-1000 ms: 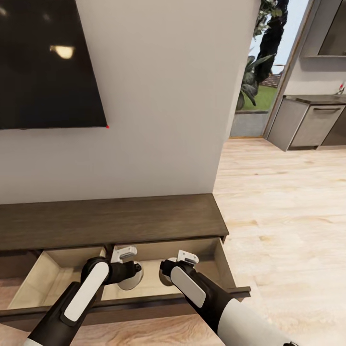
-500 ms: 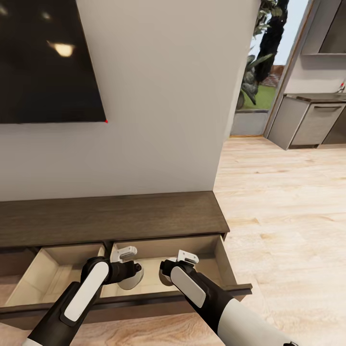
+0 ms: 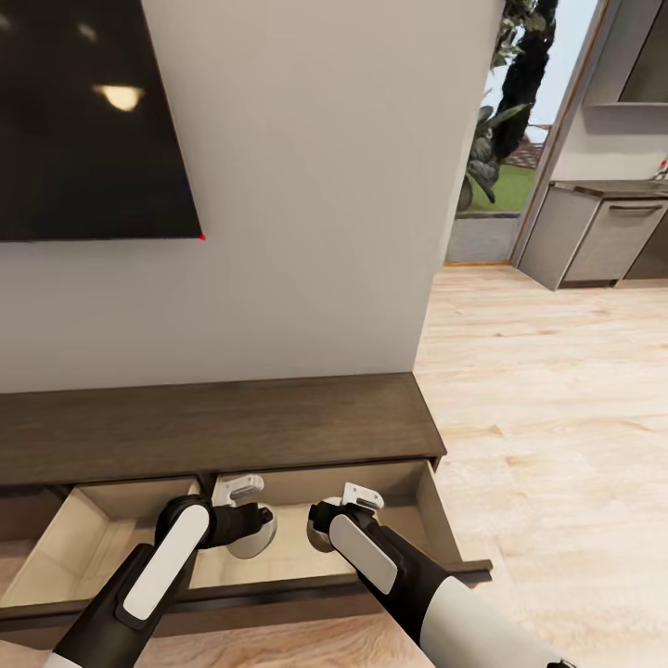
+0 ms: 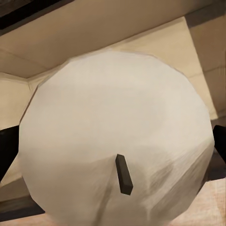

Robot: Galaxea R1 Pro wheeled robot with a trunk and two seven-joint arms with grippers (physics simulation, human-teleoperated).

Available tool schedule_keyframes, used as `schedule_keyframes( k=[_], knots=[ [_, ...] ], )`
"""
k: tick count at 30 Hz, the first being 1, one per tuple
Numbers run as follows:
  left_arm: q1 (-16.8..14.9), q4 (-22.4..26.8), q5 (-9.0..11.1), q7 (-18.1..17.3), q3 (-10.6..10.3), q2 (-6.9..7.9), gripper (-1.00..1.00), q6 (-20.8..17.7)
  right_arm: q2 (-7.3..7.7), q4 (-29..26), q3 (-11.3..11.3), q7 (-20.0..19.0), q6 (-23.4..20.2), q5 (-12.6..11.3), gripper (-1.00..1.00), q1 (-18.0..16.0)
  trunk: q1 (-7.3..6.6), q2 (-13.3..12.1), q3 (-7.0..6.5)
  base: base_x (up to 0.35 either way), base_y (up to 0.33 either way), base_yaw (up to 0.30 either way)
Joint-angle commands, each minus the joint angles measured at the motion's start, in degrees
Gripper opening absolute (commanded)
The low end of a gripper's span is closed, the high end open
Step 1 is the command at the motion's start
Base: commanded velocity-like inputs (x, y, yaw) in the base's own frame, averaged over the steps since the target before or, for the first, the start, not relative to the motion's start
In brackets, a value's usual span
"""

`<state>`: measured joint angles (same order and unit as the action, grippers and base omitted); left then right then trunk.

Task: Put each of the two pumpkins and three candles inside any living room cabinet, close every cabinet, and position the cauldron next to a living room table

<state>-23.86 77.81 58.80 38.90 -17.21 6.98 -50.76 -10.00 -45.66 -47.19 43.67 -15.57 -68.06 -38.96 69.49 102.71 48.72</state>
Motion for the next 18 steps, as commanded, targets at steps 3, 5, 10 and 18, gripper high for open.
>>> schedule_keyframes(
  k=[3, 5, 10, 18],
  knots=[
    [0.0, 0.1, 0.5, 0.6, -0.1, 0.05, -1.00, 0.0, 0.00, 0.0, -0.1, 0.4, -0.3, -0.1, -1.00, -0.1, 0.00, 0.0, 0.05, 0.126, 0.001, 0.000],
    [0.0, 0.1, 0.5, 0.6, -0.1, 0.05, -1.00, 0.0, 0.00, 0.0, -0.1, 0.4, -0.3, -0.1, -1.00, -0.1, 0.00, 0.0, 0.05, 0.091, 0.000, 0.000],
    [0.0, 0.1, 0.5, 0.5, -0.1, 0.05, -1.00, 0.0, 0.00, 0.0, -0.1, 0.4, -0.3, -0.1, -1.00, -0.1, 0.00, 0.0, 0.05, 0.072, 0.000, 0.000],
    [0.0, 0.1, 0.5, 0.5, -0.1, 0.05, -1.00, 0.0, 0.00, -0.1, -0.3, 0.4, -0.3, -0.1, -1.00, -0.1, 0.22, 0.4, 0.23, 0.012, 0.000, 0.000]
  ],
)
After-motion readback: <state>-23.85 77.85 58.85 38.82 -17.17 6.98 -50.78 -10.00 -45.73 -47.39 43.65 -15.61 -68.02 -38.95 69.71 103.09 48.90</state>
